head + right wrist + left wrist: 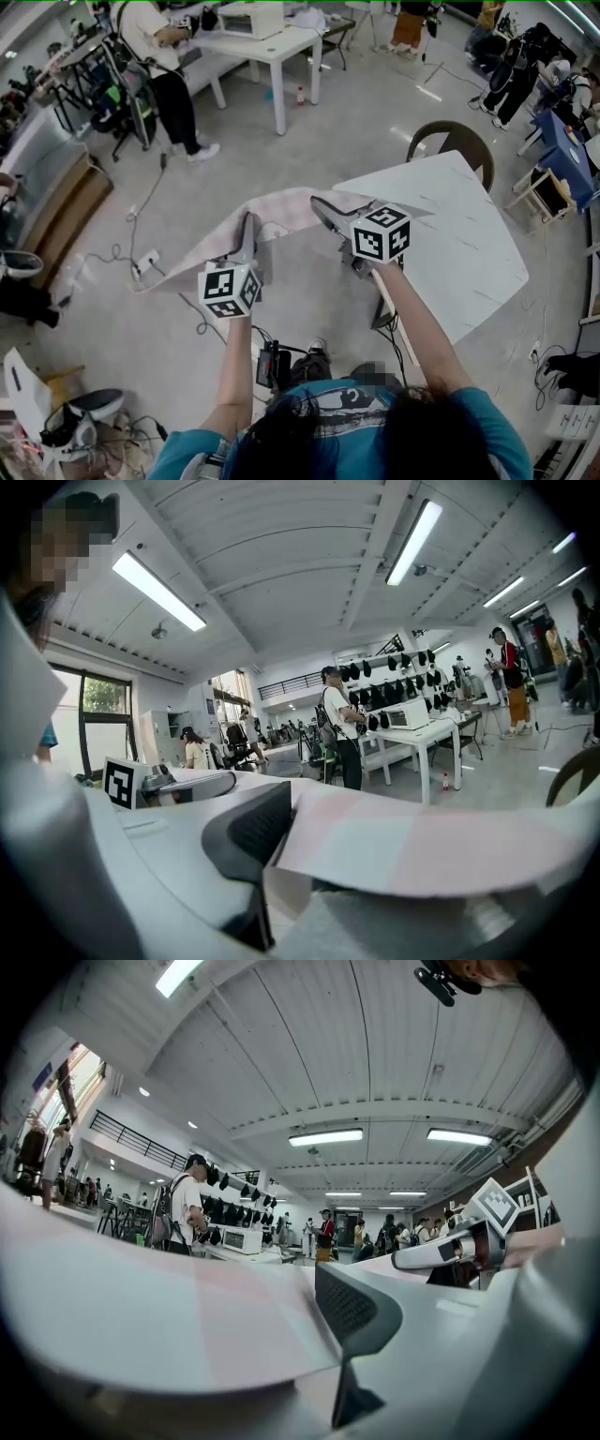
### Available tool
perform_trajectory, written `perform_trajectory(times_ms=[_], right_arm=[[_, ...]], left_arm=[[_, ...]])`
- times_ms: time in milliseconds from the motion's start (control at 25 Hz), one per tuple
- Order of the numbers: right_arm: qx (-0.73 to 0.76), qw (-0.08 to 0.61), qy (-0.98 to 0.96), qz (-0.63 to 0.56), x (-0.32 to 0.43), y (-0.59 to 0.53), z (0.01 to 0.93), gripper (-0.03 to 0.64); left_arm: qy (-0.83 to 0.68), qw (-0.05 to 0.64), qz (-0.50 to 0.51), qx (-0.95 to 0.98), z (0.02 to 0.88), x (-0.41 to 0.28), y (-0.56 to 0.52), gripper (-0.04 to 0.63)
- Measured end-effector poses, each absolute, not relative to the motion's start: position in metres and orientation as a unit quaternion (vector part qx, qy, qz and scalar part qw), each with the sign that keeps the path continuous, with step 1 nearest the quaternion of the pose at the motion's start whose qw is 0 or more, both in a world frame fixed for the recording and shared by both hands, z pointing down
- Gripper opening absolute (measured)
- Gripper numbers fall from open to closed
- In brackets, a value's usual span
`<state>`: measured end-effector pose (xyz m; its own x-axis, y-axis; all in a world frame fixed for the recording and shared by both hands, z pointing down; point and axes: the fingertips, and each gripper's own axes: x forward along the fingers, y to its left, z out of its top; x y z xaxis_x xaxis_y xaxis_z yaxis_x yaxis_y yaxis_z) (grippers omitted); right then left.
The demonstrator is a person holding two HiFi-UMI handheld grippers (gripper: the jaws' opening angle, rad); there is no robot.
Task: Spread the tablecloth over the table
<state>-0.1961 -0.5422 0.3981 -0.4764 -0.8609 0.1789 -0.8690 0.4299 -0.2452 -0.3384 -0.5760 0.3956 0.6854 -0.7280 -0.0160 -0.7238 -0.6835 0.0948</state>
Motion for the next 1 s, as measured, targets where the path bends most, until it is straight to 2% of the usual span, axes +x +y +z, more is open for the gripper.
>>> perform_trajectory(times_ms=[440, 840, 1000], right_arm=[[0.427, 0.055, -0.898, 0.094, -0.156, -0.636, 0.345, 0.063], [0.361, 0.061, -0.928, -0.070, -0.156, -0.643, 0.253, 0.063], [0.367, 0.050, -0.926, -0.078, -0.131, -0.656, 0.228, 0.064]], left_arm=[[-0.461, 0.004, -0.068, 0.885, 0.343, -0.301, -0.635, 0.098], [-0.505, -0.088, -0.164, 0.843, 0.262, -0.296, -0.619, 0.098], [-0.481, -0.091, -0.171, 0.855, 0.238, -0.270, -0.637, 0.098]])
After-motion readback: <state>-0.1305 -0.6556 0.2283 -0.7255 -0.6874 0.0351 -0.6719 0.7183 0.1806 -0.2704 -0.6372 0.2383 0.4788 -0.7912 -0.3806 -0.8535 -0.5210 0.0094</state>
